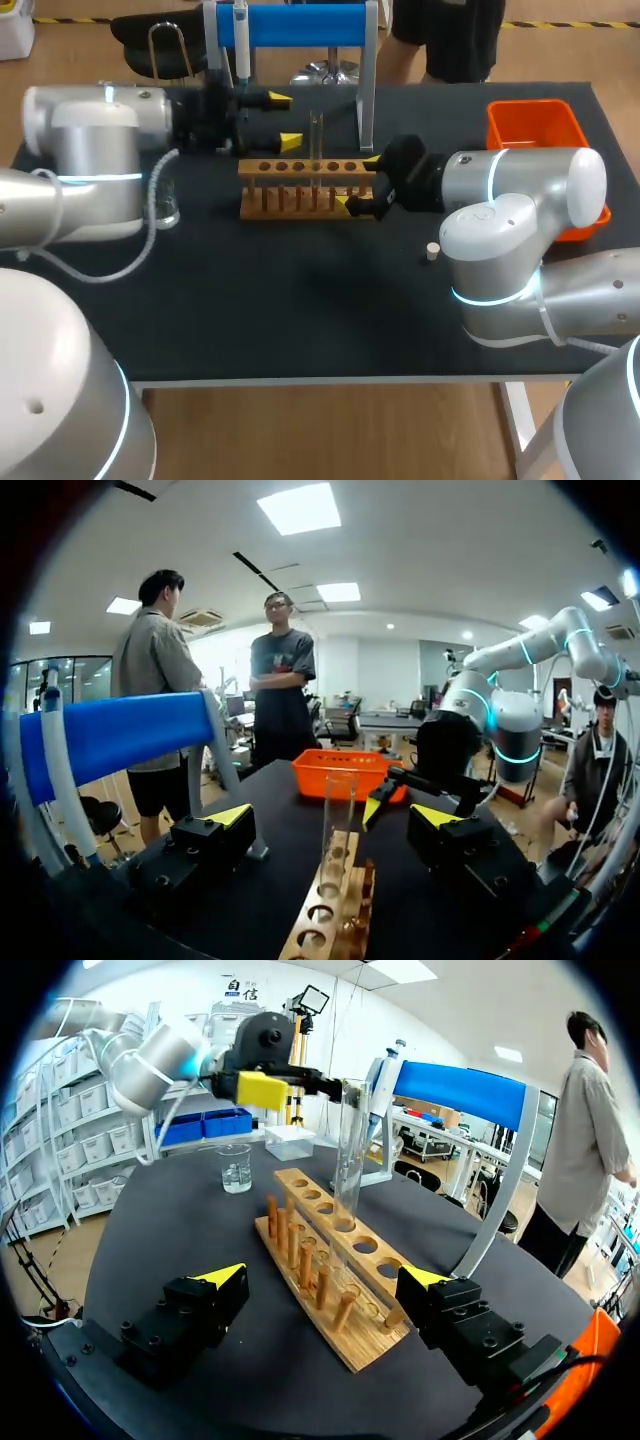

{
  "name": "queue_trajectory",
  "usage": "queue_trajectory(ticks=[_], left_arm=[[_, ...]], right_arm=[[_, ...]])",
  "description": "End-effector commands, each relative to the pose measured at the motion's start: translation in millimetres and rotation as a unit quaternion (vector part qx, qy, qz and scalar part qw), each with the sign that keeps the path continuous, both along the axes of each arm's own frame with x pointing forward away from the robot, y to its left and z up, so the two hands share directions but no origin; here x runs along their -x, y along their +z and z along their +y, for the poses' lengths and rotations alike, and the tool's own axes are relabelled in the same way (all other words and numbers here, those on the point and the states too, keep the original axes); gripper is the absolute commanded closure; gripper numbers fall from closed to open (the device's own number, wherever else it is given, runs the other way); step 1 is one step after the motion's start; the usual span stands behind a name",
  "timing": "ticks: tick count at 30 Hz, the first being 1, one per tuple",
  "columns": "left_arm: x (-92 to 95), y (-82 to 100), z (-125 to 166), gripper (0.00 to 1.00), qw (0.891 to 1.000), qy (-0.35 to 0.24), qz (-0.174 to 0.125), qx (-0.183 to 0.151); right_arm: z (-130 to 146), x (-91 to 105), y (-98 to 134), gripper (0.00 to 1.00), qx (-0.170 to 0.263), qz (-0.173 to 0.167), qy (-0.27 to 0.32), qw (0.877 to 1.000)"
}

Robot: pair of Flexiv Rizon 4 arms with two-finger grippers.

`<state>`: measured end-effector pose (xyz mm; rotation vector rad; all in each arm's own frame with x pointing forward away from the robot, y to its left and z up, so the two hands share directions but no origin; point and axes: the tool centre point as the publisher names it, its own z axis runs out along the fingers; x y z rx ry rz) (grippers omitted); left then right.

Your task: Invert the test tube, pick up the pipette, mount the tip to pipette, aspirate from beaker and dispense into the tube, eject the tip, return the pipette, and cap with the stopper.

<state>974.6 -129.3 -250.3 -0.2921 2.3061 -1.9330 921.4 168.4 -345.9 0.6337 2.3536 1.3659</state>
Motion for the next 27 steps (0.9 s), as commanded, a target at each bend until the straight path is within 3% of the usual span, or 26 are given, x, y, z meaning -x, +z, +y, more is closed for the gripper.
queue_trajectory(ticks=[1,21,25,27], left_arm=[[30.3,23.3,33,0.0,0.999,0.028,0.012,-0.045],[30.3,23.3,33,0.0,0.999,0.028,0.012,-0.045],[26.1,24.1,110,0.0,0.989,0.129,0.013,-0.066],[23.1,25.0,145,0.0,0.979,0.182,0.019,-0.091]], right_arm=[[0,0.1,0,0.0,0.001,0.001,0.0,1.0],[0,0.1,0,0.0,0.001,0.001,0.0,1.0],[0,0.1,0,0.0,0.001,0.001,0.0,1.0],[0,0.1,0,0.0,0.001,0.001,0.0,1.0]])
